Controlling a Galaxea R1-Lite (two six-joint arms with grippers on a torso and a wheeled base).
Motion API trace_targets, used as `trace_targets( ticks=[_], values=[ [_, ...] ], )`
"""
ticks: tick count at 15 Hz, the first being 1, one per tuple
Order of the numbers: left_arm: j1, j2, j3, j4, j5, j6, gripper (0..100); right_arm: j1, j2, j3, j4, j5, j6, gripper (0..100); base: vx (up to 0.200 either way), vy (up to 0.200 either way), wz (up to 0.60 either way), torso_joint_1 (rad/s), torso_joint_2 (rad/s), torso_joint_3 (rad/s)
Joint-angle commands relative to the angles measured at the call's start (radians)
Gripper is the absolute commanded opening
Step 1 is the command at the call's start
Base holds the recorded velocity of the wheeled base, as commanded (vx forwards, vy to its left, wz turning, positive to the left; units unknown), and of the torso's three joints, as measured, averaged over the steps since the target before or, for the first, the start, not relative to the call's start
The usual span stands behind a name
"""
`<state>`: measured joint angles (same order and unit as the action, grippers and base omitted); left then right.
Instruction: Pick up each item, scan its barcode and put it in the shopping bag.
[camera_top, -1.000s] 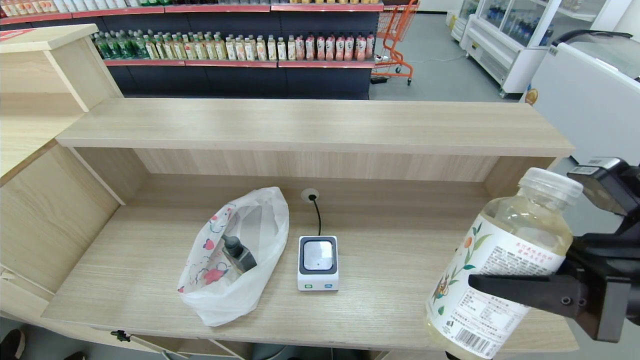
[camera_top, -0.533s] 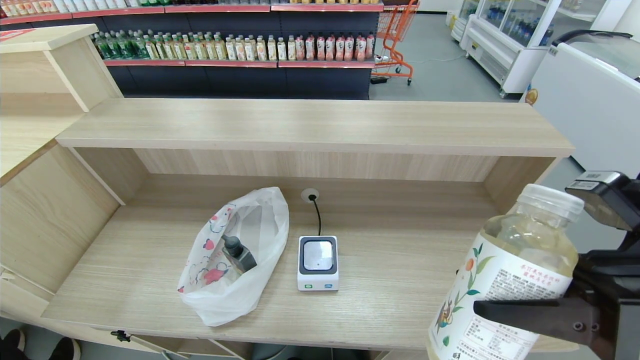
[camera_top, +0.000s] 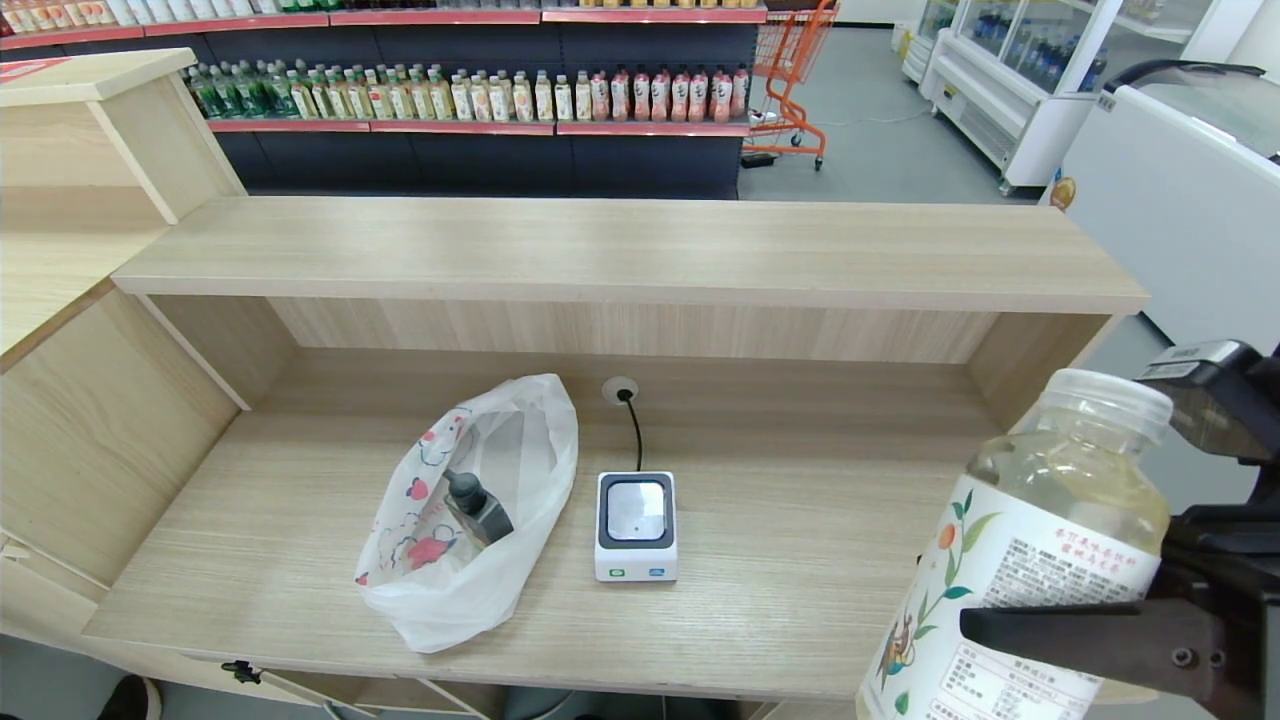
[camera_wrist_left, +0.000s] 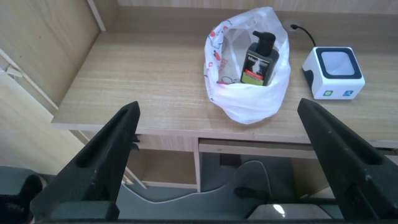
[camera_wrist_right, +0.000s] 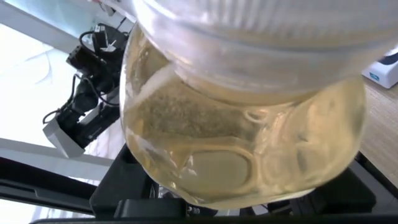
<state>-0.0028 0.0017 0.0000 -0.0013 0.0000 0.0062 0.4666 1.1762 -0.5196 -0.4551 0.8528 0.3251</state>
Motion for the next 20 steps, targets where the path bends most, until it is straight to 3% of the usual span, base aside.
trace_targets(
  ticks=[1,4,8,10,13,16,20],
  values=[
    [0.000,0.000,0.000,0.000,0.000,0.000,100,0.001,0.005,0.000,-0.002,0.000,-0.001,0,0.000,0.000,0.00,0.000,0.00,0.000],
    [0.001,0.000,0.000,0.000,0.000,0.000,100,0.000,0.003,0.003,-0.002,-0.014,-0.044,0,0.000,0.000,0.00,0.000,0.00,0.000],
    [0.001,0.000,0.000,0.000,0.000,0.000,100,-0.092,0.053,0.010,-0.025,-0.233,-0.518,0,0.000,0.000,0.00,0.000,0.00,0.000],
    [0.000,0.000,0.000,0.000,0.000,0.000,100,-0.197,0.155,0.044,-0.231,-0.258,-0.762,0,0.000,0.000,0.00,0.000,0.00,0.000],
    [0.000,0.000,0.000,0.000,0.000,0.000,100,-0.255,0.300,0.112,-0.568,-0.261,-0.969,0,0.000,0.000,0.00,0.000,0.00,0.000],
    [0.000,0.000,0.000,0.000,0.000,0.000,100,-0.244,0.402,0.127,-0.812,-0.242,-1.028,0,0.000,0.000,0.00,0.000,0.00,0.000],
    [0.000,0.000,0.000,0.000,0.000,0.000,100,-0.246,0.467,0.179,-0.959,-0.198,-1.077,0,0.000,0.000,0.00,0.000,0.00,0.000]
  ],
)
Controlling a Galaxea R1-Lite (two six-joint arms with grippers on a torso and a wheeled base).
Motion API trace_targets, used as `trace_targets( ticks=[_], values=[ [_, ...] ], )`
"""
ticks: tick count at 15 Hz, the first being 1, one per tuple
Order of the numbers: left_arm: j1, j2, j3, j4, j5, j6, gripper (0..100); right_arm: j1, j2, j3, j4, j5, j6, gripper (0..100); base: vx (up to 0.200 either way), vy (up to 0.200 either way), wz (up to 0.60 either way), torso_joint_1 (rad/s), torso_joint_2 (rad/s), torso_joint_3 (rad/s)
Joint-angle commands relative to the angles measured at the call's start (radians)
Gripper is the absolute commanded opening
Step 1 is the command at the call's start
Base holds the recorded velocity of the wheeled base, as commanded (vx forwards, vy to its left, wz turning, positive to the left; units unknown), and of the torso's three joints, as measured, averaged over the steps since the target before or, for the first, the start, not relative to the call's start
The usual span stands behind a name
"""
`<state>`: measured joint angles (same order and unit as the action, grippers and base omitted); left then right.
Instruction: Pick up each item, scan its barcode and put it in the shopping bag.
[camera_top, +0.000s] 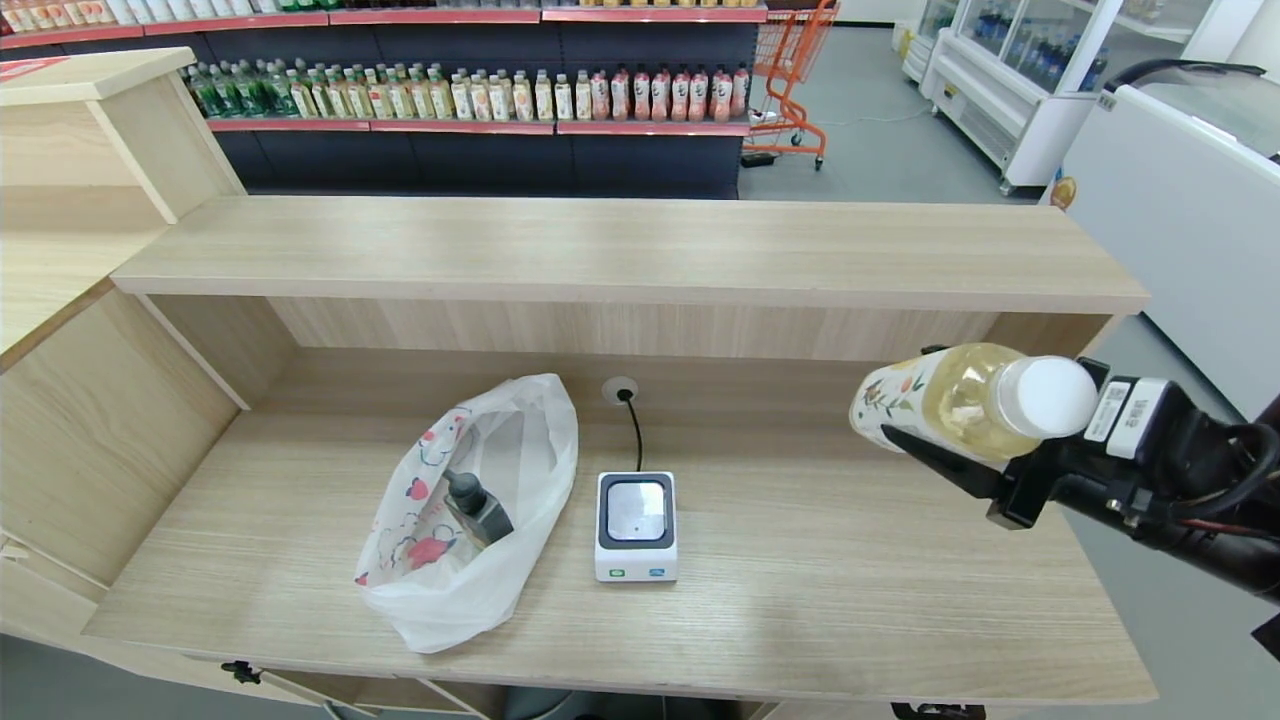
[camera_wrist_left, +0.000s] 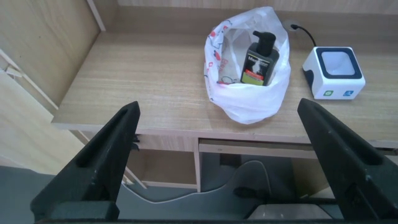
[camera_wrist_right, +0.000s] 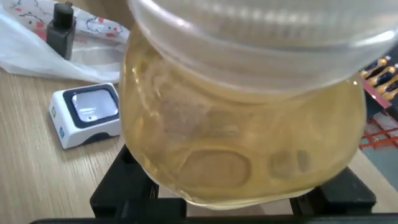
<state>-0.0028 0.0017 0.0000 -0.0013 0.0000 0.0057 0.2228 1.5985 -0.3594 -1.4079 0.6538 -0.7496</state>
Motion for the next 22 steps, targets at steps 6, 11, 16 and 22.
trace_targets(
  ticks=[6,11,16,22],
  values=[
    [0.000,0.000,0.000,0.000,0.000,0.003,100,0.000,0.041,0.053,-0.014,0.003,-0.001,0,0.000,0.000,0.00,0.000,0.00,0.000],
    [0.001,0.000,0.000,0.000,0.000,0.003,100,0.004,0.041,0.051,-0.014,0.006,0.007,0,0.000,0.000,0.00,0.000,0.00,0.000],
    [0.000,0.000,0.000,0.000,0.000,0.002,100,0.015,0.021,0.043,-0.014,0.040,0.079,0,0.000,0.200,0.00,0.000,0.00,0.003],
    [0.000,0.000,0.000,0.000,0.000,0.002,100,-0.005,0.093,0.036,-0.026,0.053,0.078,0,0.000,0.200,0.00,0.002,0.00,0.003]
  ],
)
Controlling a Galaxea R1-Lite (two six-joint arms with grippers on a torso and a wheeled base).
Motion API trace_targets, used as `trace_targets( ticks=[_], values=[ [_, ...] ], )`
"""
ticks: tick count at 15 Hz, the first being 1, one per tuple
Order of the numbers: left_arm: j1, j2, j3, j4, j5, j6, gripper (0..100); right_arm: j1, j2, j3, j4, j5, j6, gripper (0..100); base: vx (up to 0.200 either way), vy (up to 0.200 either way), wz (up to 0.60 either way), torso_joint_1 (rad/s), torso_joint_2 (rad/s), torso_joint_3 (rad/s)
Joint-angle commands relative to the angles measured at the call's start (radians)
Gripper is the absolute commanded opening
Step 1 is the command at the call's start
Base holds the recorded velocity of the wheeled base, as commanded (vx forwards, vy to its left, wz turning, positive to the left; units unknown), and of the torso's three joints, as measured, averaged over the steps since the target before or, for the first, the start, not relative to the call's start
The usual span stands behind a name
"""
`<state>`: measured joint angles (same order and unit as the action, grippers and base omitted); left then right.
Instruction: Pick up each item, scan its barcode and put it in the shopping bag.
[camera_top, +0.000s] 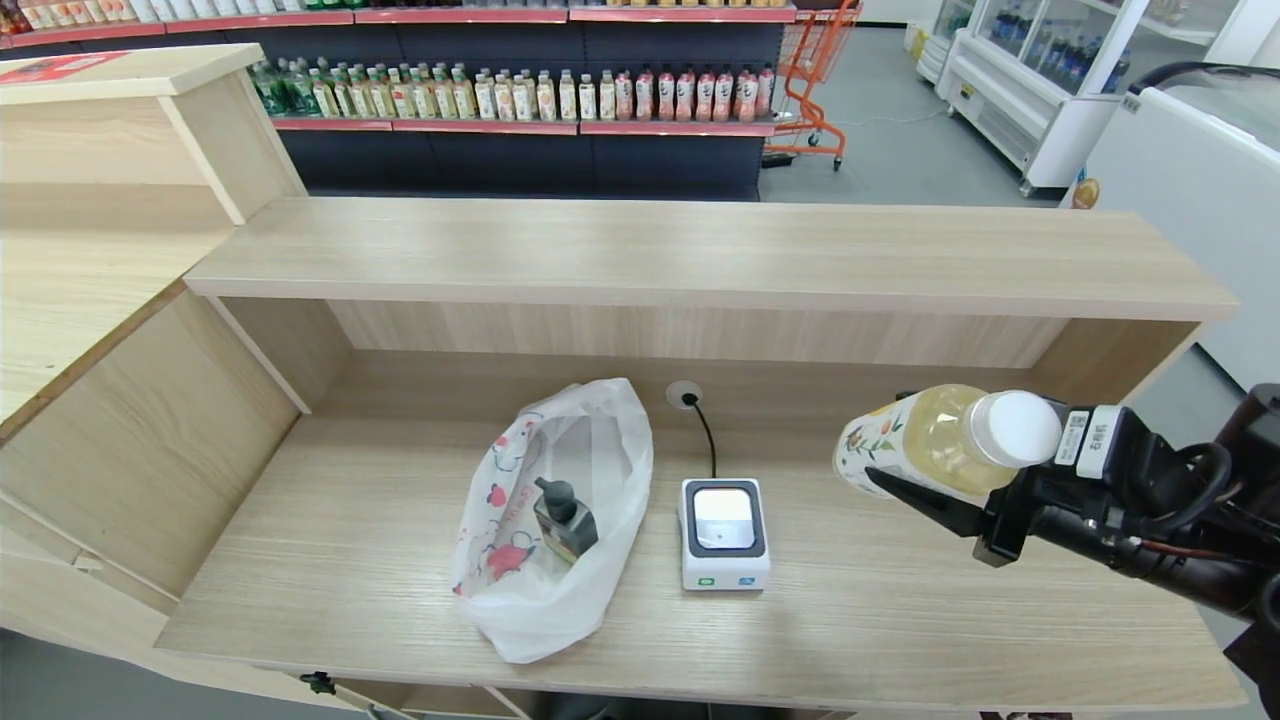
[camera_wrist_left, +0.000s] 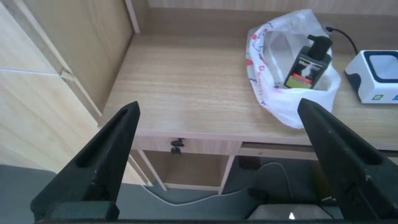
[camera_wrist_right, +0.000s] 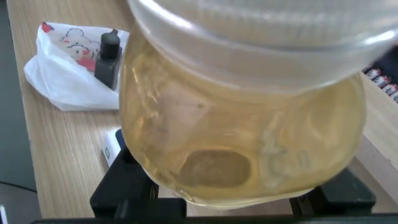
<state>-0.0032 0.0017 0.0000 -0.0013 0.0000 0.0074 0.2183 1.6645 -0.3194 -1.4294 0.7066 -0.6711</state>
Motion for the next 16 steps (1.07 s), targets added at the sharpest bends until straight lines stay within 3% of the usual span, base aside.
trace_targets(
  ticks=[1,4,10,13,16],
  values=[
    [0.000,0.000,0.000,0.000,0.000,0.000,100,0.000,0.054,-0.006,-0.034,0.001,0.001,0,0.000,0.200,0.00,-0.002,-0.01,0.007],
    [0.000,0.000,0.000,0.000,0.000,0.000,100,-0.016,0.170,-0.023,-0.126,0.048,0.002,0,0.000,0.200,0.00,0.004,0.00,0.001],
    [0.000,0.000,0.000,0.000,0.000,-0.001,100,-0.082,0.348,-0.035,-0.141,0.131,0.059,0,0.000,0.000,0.00,0.000,0.00,0.000],
    [0.000,0.000,0.000,0.000,0.000,-0.001,100,-0.128,0.400,-0.038,-0.141,0.212,0.010,0,0.000,0.000,0.00,0.000,0.00,0.000],
    [0.002,0.000,0.000,0.000,0.000,0.000,100,-0.174,0.462,-0.138,-0.141,0.306,-0.059,0,0.000,0.000,0.00,0.000,0.00,0.000]
  ],
)
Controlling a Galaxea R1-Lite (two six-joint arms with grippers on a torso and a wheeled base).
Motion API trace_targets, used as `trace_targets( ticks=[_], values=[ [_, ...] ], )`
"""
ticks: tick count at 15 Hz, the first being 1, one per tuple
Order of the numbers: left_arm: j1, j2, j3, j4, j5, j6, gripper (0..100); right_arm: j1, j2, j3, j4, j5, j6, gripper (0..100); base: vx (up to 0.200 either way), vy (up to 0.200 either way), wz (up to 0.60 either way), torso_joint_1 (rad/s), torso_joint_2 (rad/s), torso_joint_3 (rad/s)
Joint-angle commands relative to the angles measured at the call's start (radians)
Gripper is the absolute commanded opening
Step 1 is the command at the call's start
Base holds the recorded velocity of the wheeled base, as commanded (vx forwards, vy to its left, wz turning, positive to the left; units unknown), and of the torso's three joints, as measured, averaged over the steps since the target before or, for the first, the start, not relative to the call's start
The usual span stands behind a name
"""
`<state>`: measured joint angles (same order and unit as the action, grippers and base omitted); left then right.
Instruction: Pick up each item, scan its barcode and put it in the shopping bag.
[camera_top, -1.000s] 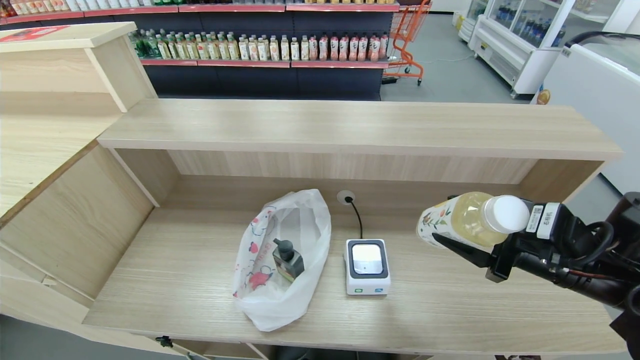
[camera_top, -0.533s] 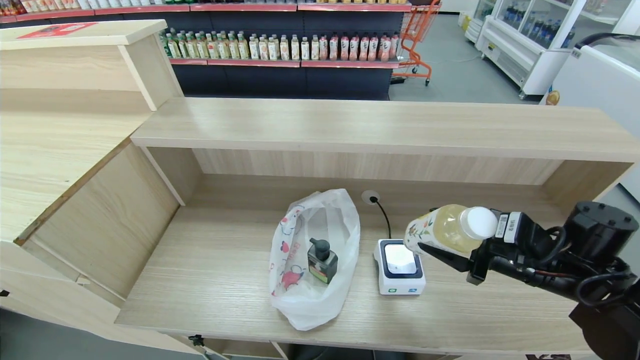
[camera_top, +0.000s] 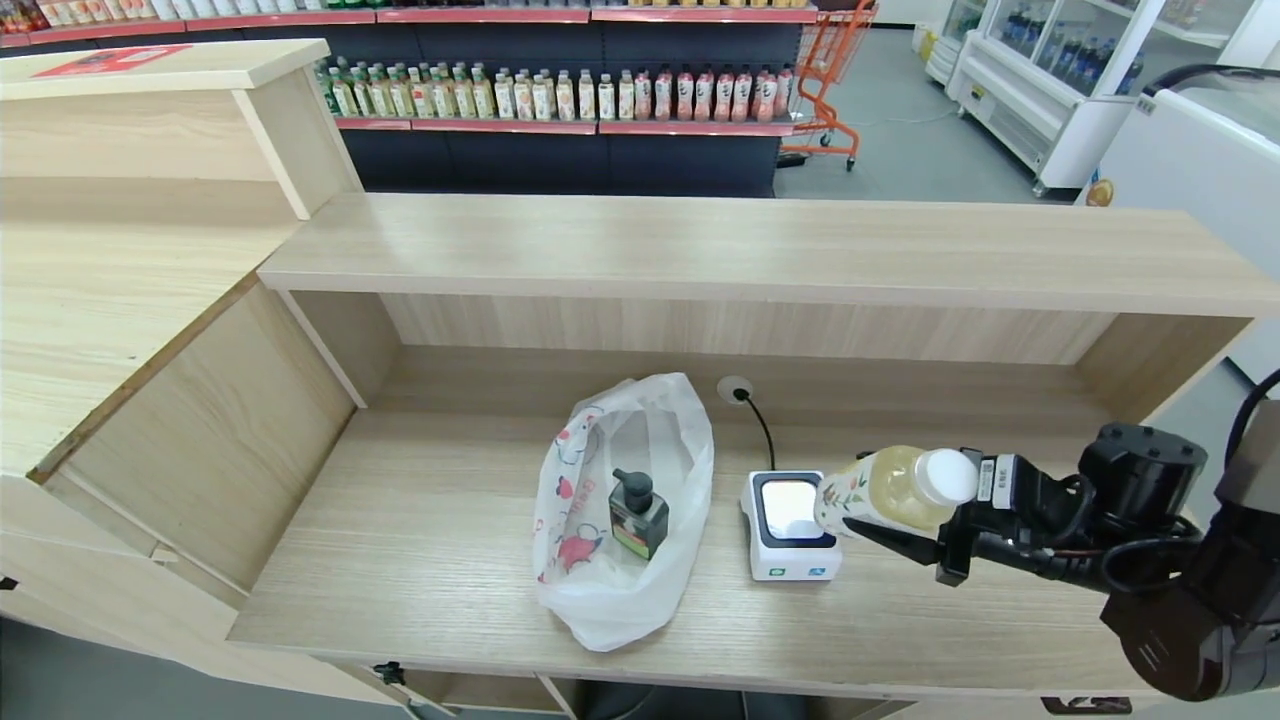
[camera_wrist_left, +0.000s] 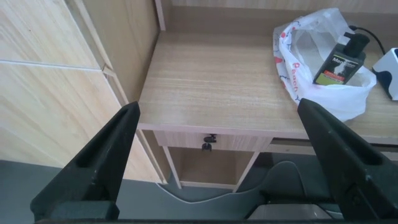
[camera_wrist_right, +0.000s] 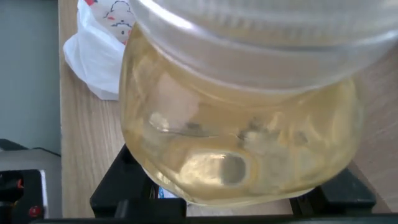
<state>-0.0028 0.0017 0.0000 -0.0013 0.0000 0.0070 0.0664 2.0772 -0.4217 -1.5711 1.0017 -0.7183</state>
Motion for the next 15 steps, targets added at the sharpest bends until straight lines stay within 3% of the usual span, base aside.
trace_targets(
  ticks=[1,6,15],
  values=[
    [0.000,0.000,0.000,0.000,0.000,-0.001,100,-0.023,0.064,-0.062,0.000,0.025,-0.012,0,0.000,0.000,0.00,0.000,0.00,0.000],
    [0.000,0.000,0.000,0.000,0.000,-0.001,100,-0.020,0.173,-0.210,0.000,0.114,-0.064,0,0.000,0.000,0.00,0.000,0.00,0.000],
    [0.000,0.000,0.000,0.000,0.000,-0.001,100,0.018,0.290,-0.348,0.000,0.141,-0.089,0,0.000,0.000,0.00,0.000,0.00,0.000]
  ],
)
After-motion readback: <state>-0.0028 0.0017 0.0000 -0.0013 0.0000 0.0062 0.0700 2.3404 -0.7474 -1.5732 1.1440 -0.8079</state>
